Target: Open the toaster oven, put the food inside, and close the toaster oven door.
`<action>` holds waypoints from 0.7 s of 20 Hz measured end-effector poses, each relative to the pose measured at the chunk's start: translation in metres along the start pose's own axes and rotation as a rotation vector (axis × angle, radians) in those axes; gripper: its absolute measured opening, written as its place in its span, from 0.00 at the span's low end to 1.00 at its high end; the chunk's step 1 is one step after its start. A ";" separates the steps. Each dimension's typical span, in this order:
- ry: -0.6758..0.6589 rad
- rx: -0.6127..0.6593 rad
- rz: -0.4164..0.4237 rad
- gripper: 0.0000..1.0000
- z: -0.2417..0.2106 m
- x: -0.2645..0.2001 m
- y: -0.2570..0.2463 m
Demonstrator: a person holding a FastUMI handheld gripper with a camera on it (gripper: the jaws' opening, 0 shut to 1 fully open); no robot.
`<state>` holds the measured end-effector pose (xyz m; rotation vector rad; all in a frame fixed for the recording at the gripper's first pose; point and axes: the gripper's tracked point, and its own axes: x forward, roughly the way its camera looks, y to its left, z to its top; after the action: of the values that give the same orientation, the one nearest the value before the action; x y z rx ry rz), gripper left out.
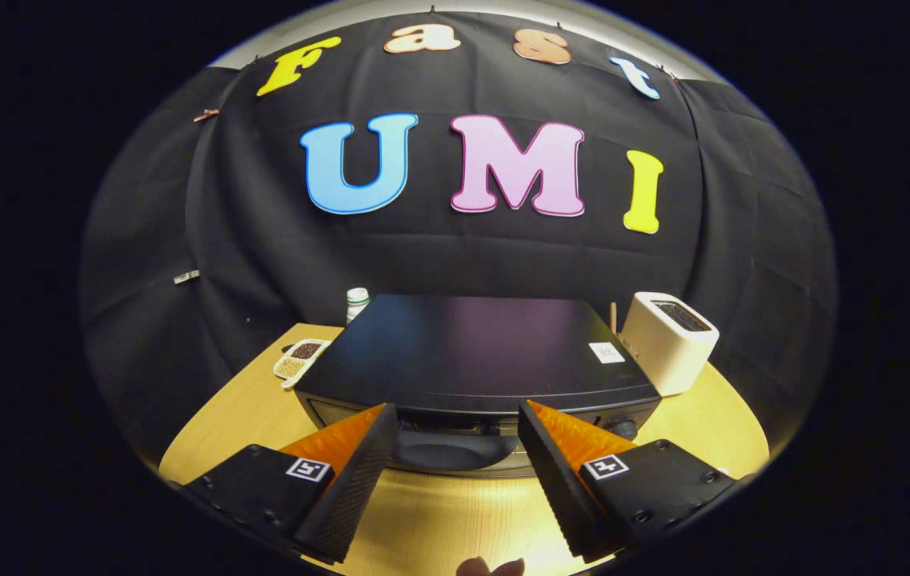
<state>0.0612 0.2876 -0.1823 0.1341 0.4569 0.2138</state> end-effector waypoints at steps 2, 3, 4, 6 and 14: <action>0.036 0.010 -0.011 0.98 -0.010 0.008 0.002; 0.050 0.013 -0.019 0.98 -0.013 0.012 0.002; 0.049 0.015 -0.024 0.98 -0.012 0.013 0.003; 0.053 0.027 -0.030 0.98 -0.014 0.020 0.006; 0.082 0.039 -0.058 0.99 -0.014 0.017 0.009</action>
<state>0.0681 0.3016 -0.2002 0.1500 0.5461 0.1539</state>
